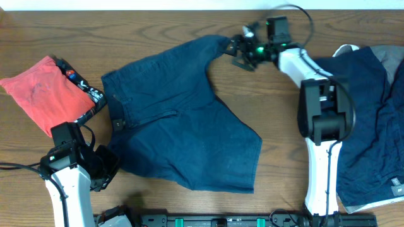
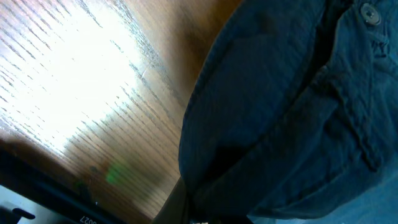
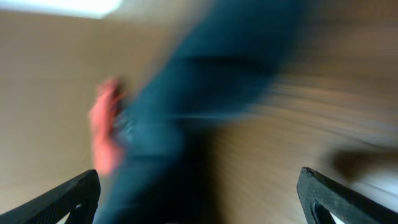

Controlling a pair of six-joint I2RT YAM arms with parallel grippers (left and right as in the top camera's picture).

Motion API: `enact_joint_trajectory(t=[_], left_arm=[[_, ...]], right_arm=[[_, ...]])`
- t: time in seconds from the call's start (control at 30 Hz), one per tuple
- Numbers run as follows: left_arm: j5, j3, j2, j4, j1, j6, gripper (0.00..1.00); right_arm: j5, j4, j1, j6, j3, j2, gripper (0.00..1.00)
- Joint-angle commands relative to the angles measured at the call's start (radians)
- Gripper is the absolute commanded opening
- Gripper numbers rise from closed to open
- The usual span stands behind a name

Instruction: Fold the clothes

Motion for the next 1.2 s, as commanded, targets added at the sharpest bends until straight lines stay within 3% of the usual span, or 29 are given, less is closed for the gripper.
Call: enact_joint_trajectory(t=[0.0,0.37,0.77,0.83,0.87,0.93,1.0,1.17], left_arm=[[-0.017,0.002,-0.006,-0.002,0.007,0.006,0.08],[-0.017,0.002,-0.006,-0.001,0.007,0.006,0.07],[-0.017,0.002,-0.006,-0.002,0.007,0.006,0.08],[-0.017,0.002,-0.006,-0.002,0.007,0.006,0.07],[-0.017,0.002,-0.006,-0.002,0.007,0.006,0.08],[-0.017,0.002,-0.006,-0.002,0.007,0.006,0.07],[-0.017,0.002,-0.006,-0.002,0.007,0.006,0.07],[-0.017,0.002,-0.006,-0.002,0.007,0.006,0.08]], right_arm=[[0.234,-0.017,-0.011,-0.071,0.008,0.002,0.99],[0.269,0.072,0.05,-0.169,0.008,0.013,0.98],[0.313,0.204,0.164,-0.154,0.008,0.072,0.94],[0.341,0.236,0.179,-0.154,0.008,0.072,0.86],[0.354,0.248,0.183,-0.153,0.008,0.072,0.75],[0.359,0.264,0.189,-0.153,0.008,0.072,0.43],[0.358,0.277,0.189,-0.153,0.008,0.072,0.02],[0.329,0.267,0.166,-0.181,0.009,0.056,0.01]])
